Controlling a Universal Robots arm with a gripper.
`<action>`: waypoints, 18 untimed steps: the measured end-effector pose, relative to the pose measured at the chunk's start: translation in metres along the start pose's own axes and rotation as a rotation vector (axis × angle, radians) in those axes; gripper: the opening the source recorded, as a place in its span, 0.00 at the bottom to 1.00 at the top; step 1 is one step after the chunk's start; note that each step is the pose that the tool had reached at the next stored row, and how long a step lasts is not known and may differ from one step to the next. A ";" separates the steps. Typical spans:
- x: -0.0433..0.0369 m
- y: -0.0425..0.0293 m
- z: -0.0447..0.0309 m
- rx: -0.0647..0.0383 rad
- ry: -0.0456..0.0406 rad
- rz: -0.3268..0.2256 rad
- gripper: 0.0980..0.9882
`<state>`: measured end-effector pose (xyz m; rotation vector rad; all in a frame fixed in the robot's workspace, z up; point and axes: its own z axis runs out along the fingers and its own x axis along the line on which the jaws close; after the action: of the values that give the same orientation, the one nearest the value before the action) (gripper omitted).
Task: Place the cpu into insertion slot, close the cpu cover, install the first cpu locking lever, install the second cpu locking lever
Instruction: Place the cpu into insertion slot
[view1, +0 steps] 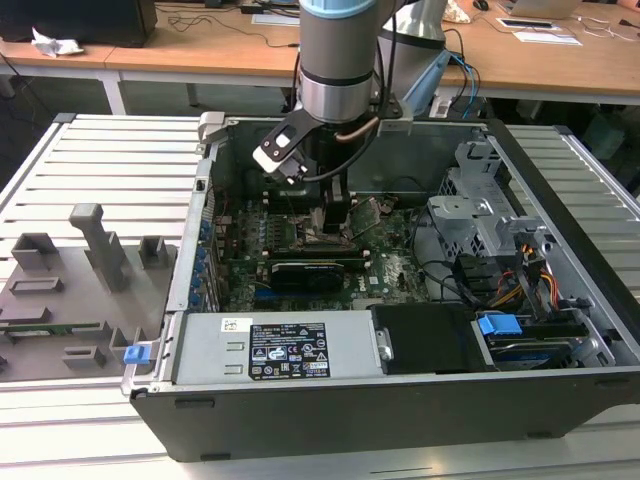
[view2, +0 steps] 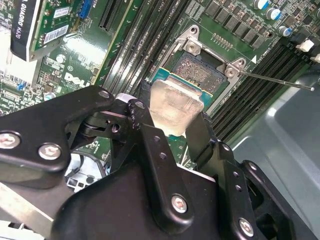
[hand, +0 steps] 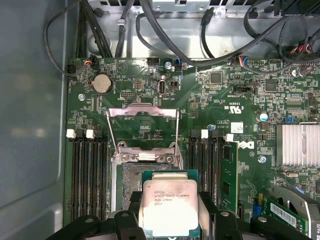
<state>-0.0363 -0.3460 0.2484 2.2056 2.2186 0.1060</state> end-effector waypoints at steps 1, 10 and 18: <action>0.0000 -0.0001 0.0003 0.000 -0.0001 0.000 0.48; -0.0001 -0.0001 0.0021 0.000 0.0000 0.000 0.48; -0.0001 -0.0002 0.0039 0.000 0.0000 0.000 0.48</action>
<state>-0.0363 -0.3460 0.2445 2.2056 2.2185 0.1059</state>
